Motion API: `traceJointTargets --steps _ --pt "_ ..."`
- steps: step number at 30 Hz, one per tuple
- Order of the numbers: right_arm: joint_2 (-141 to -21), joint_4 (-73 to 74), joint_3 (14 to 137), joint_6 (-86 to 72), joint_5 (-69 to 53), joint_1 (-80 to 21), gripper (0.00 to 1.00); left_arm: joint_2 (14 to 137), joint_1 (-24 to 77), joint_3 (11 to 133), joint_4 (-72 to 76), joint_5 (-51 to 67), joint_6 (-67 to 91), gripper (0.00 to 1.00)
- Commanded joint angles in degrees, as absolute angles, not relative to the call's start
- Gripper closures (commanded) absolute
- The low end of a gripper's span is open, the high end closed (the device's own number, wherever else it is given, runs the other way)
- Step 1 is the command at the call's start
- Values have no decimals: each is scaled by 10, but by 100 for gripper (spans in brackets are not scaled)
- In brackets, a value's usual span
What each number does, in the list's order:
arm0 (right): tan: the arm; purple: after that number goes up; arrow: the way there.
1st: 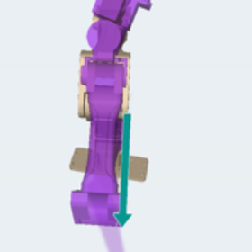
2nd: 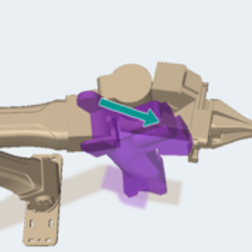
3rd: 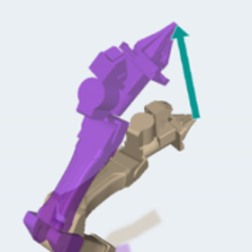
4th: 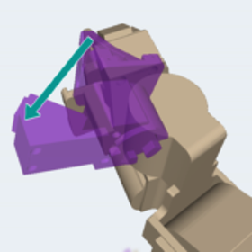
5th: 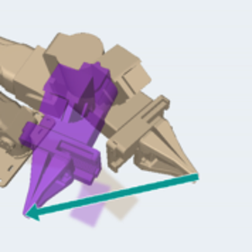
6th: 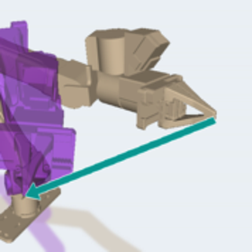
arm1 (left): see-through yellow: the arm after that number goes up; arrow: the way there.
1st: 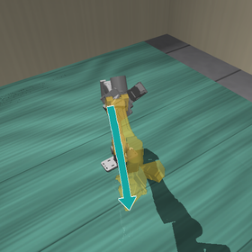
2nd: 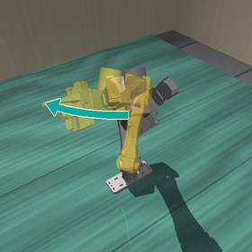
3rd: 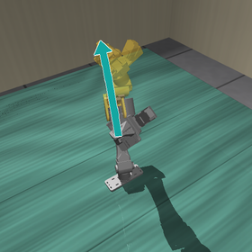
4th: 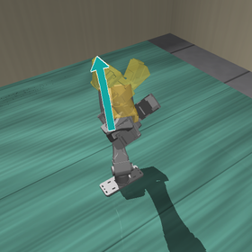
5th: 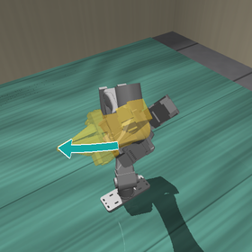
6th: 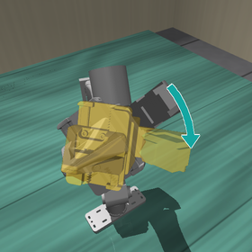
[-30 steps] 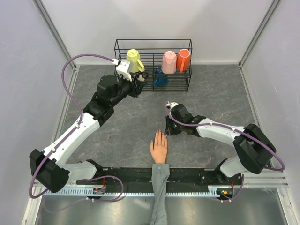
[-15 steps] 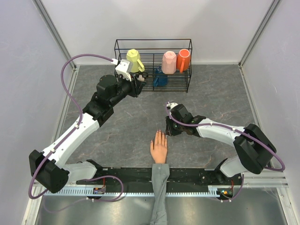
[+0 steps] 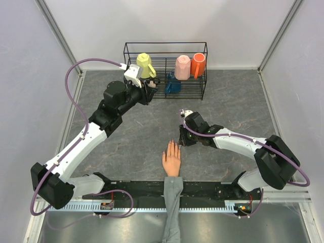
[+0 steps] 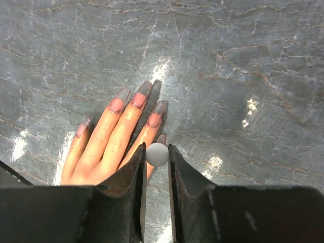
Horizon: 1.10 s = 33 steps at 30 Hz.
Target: Paint the nails
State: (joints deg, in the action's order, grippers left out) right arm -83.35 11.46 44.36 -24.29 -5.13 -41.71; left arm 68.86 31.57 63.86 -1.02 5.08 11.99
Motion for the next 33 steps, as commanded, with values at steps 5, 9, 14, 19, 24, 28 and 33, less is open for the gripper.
traceJointTargets --steps 5,9,14,19,24,28,33 --pt "-798 136 464 -242 11 -414 100 668 312 649 4 56 139 98" --pt "-786 200 514 -199 72 -407 100 659 312 644 4 63 143 98" --pt "-765 259 595 -157 80 -375 100 632 311 628 18 119 102 98" --pt "-761 279 677 -152 41 -362 100 583 309 578 61 227 71 98" --pt "-803 327 754 -144 -29 -362 100 505 308 455 153 317 100 98" --pt "-791 354 785 -144 -54 -361 100 445 308 375 189 360 127 98" --pt "-776 403 853 -146 -89 -362 100 388 308 324 193 392 115 98"
